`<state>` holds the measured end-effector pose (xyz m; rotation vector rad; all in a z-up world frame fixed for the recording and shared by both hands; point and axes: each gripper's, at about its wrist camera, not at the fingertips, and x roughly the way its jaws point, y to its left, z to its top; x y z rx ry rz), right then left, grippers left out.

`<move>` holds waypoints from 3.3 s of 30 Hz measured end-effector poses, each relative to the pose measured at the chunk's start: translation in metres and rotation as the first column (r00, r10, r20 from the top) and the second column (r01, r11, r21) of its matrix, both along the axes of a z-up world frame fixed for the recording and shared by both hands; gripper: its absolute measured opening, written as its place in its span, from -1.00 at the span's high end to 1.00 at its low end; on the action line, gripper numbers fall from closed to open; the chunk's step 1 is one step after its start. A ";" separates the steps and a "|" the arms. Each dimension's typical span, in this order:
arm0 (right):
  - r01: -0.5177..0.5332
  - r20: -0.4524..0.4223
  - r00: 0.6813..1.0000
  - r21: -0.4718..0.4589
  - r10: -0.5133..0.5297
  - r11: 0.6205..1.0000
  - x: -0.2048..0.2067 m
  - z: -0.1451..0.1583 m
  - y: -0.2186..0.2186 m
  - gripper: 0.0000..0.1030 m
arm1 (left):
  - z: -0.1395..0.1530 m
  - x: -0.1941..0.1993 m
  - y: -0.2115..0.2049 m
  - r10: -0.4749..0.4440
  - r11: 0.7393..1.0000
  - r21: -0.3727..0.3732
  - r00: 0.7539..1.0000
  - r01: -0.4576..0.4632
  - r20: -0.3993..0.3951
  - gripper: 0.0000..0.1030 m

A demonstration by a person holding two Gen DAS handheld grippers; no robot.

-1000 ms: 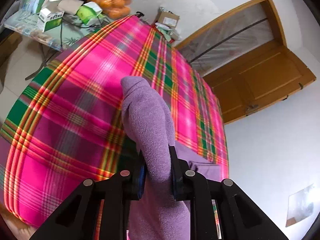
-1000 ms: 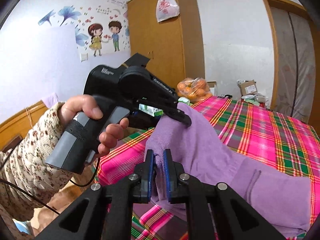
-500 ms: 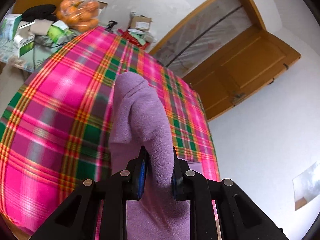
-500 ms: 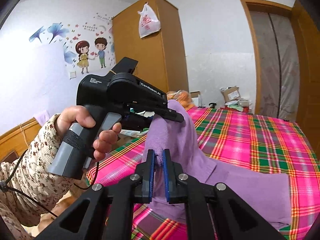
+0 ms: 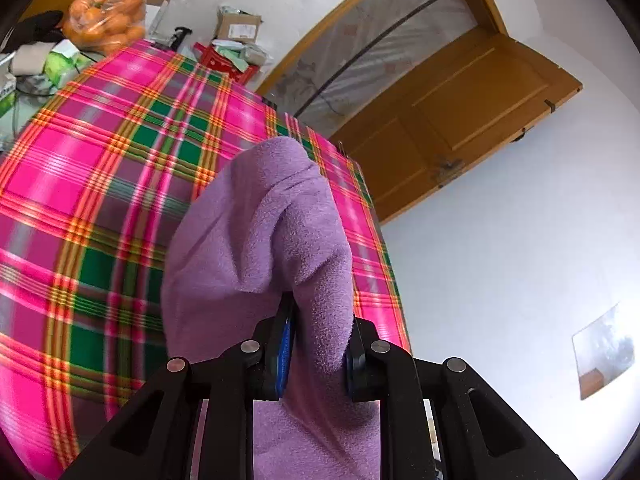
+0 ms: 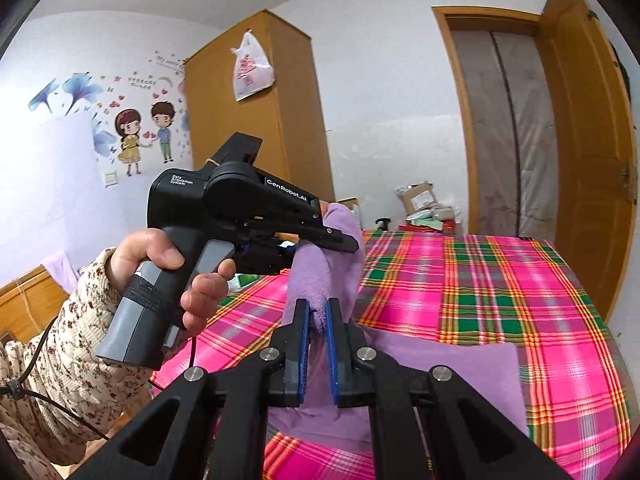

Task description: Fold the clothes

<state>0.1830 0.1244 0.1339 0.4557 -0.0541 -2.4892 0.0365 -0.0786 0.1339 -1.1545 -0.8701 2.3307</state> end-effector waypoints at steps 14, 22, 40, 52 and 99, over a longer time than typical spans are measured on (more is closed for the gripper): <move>0.173 0.046 0.984 0.015 -0.174 0.985 -0.014 -0.011 0.048 0.84 | -0.023 -0.041 0.067 -0.125 0.992 0.010 0.991 0.125 0.057 0.60; 0.229 0.106 0.967 0.042 -0.232 0.973 -0.028 -0.031 0.062 0.84 | -0.052 -0.066 0.095 -0.164 0.986 0.000 0.977 0.166 0.132 0.60; 0.287 0.236 0.923 0.109 -0.305 0.952 -0.053 -0.077 0.088 0.84 | -0.075 -0.063 0.071 -0.108 0.994 0.026 0.982 0.105 0.158 0.27; 0.256 0.316 0.903 0.143 -0.290 0.956 -0.068 -0.081 0.123 0.74 | -0.091 -0.025 0.018 -0.079 0.996 -0.023 0.987 0.083 0.138 0.24; 0.054 0.529 0.848 -0.149 0.033 0.987 -0.168 -0.072 0.139 0.79 | -0.124 0.005 0.013 -0.087 0.995 -0.023 0.979 0.093 0.183 0.22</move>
